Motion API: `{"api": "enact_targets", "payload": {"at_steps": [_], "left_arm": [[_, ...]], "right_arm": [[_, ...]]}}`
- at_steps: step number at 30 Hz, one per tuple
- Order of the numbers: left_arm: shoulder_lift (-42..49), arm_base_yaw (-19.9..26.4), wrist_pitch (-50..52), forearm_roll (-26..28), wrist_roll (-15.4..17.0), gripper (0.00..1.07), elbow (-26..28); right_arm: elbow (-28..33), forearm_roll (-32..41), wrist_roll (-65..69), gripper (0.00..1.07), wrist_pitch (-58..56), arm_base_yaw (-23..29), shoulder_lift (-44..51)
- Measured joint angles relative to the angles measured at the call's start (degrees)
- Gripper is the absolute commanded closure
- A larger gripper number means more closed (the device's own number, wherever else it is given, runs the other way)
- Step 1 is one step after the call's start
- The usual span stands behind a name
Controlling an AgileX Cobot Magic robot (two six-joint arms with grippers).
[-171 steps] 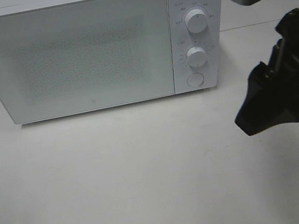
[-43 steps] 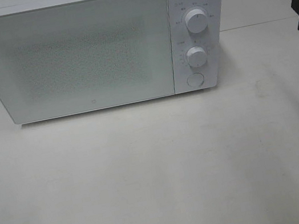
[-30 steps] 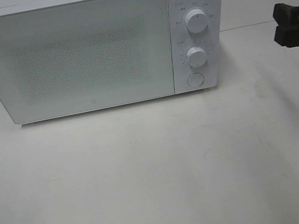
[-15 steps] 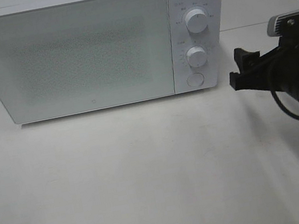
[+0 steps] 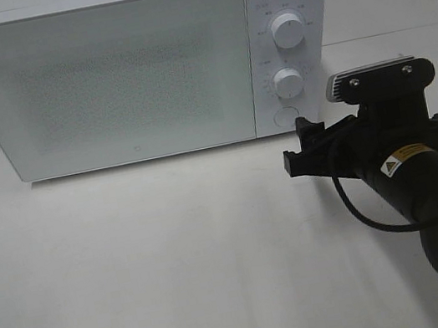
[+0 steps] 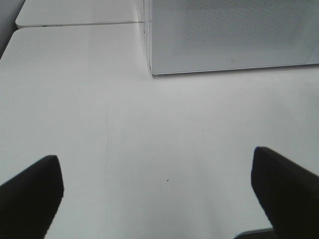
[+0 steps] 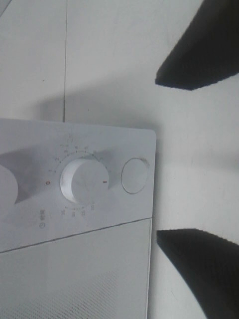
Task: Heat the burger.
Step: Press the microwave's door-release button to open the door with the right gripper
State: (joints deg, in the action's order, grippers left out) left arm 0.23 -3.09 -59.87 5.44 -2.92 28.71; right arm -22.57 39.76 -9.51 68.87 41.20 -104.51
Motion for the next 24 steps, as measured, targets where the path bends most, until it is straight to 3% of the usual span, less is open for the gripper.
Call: {"api": "enact_targets", "payload": {"at_steps": [7,13,24], "left_arm": [[0.00,0.00,0.00,0.00,0.00,0.10,0.00],[0.00,0.00,0.00,0.00,0.00,0.10,0.00],[0.00,0.00,0.00,0.00,0.00,0.10,0.00]], "right_arm": [[-1.38,0.63,0.57,0.33,0.11,0.80,-0.63],[-1.38,0.74,8.71,0.36,0.17,0.80,-0.63],[-1.38,1.03,44.92,0.53,0.11,0.80,-0.63]]}}
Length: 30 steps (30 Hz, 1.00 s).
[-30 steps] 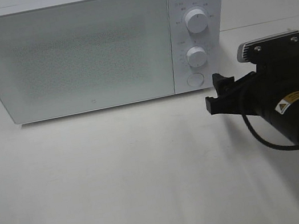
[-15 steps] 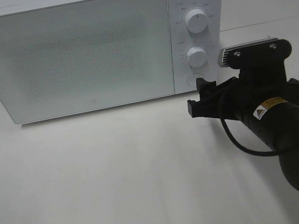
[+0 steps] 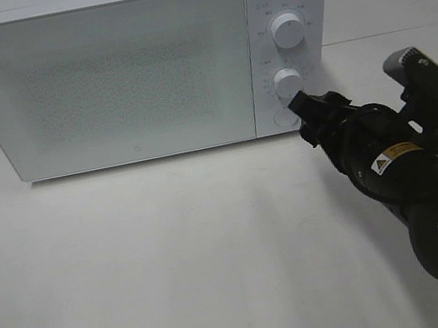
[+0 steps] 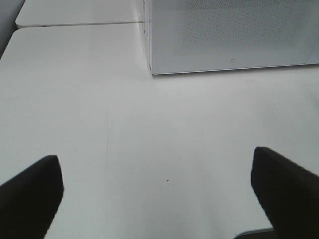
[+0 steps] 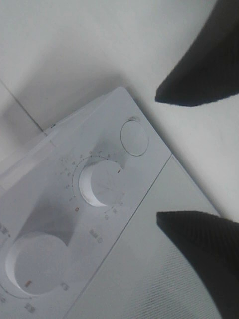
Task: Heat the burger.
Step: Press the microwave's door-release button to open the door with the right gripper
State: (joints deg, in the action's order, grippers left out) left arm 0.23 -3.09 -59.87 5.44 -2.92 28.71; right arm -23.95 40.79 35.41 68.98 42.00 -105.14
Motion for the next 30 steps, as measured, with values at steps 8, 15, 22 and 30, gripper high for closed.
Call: {"api": "enact_targets", "payload": {"at_steps": [8,15,22,30], "left_arm": [[0.00,0.00,0.00,0.00,0.00,0.10,0.00],[0.00,0.00,0.00,0.00,0.00,0.10,0.00],[0.00,0.00,0.00,0.00,0.00,0.10,0.00],[0.00,0.00,0.00,0.00,0.00,0.10,0.00]], "right_arm": [[0.00,0.11,30.83,0.71,-0.06,0.00,0.00],[0.00,0.34,42.63,0.96,-4.53,0.00,0.00],[-0.11,0.40,45.66,1.07,-6.42,0.00,-0.17],[-4.87,0.74,45.72,1.07,-8.08,0.00,-4.47]]}}
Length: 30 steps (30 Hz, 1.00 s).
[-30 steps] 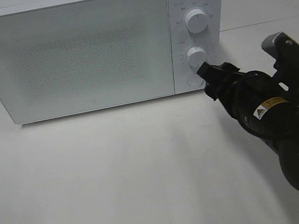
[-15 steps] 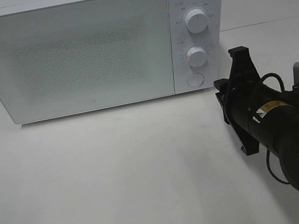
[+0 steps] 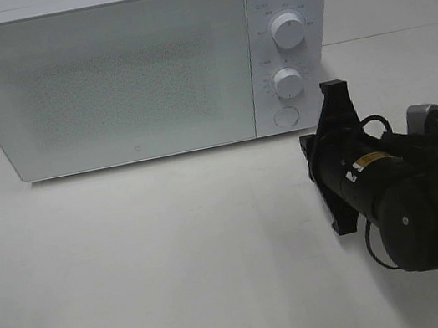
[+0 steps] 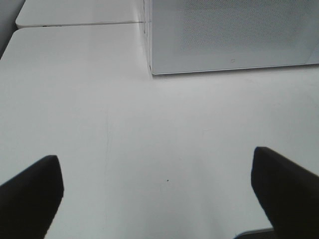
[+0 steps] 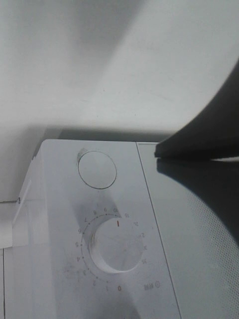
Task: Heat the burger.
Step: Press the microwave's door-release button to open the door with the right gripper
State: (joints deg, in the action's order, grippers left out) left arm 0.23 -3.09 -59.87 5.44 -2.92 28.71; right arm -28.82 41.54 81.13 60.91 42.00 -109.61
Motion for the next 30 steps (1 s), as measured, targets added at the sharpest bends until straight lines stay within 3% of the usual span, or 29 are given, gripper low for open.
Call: {"api": "enact_targets", "payload": {"at_steps": [21,30], "left_arm": [[0.00,0.00,0.00,0.00,0.00,0.10,0.00],[0.00,0.00,0.00,0.00,0.00,0.10,0.00]], "right_arm": [[-14.50,-2.35,-5.39,1.07,-9.51,-7.05,-7.62],[-17.25,-2.01,-6.99,1.07,-10.37,-8.65,-9.22]]}}
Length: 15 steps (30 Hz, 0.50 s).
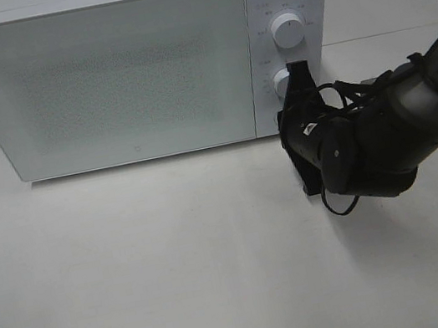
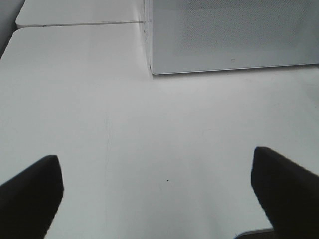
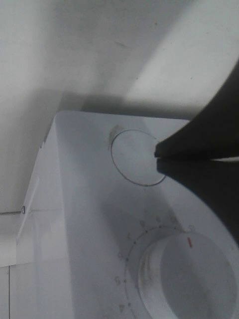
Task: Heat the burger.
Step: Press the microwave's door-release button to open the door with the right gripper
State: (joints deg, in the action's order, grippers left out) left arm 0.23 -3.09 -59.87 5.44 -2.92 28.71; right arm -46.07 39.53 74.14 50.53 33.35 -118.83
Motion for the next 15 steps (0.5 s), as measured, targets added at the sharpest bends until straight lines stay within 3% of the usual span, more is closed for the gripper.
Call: {"api": "enact_targets", "payload": {"at_steps": [15], "left_arm": [[0.00,0.00,0.00,0.00,0.00,0.10,0.00]], "right_arm": [[-3.95,1.20,-2.58,1.07,-1.20,-0.86,-3.27]]}}
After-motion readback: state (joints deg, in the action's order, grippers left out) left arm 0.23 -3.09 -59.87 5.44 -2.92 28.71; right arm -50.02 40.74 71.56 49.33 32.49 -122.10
